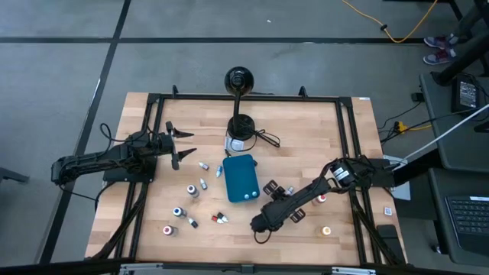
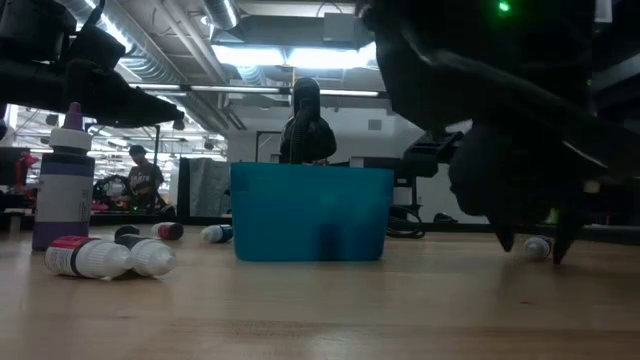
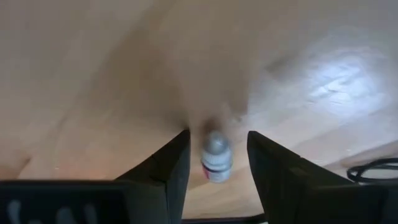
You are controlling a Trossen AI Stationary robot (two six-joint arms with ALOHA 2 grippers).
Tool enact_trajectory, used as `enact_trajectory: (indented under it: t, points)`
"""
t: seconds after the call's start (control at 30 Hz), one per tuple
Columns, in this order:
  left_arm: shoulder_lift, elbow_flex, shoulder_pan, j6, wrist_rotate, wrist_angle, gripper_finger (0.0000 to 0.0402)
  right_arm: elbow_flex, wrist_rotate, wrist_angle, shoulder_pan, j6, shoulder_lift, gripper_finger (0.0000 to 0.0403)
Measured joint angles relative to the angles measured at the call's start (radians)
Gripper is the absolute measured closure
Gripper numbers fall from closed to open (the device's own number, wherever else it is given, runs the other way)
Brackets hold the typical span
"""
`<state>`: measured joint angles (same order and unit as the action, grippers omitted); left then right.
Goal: Pick & Place food coloring
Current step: Put the pink small food coloring bottle into the bin
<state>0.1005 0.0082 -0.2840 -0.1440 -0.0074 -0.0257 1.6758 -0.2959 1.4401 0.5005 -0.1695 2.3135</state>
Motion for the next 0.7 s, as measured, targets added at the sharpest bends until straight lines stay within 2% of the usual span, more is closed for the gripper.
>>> enact_trajectory:
  t: [0.43, 0.7]
  points:
    - [0.000, 0.000, 0.000, 0.000, 0.000, 0.000, 0.0132, -0.022, -0.001, -0.010, -0.007, -0.023, -0.002, 0.0246]
    - [0.000, 0.000, 0.000, 0.000, 0.000, 0.000, 0.0132, -0.024, 0.003, -0.010, -0.008, -0.020, -0.002, 0.0322]
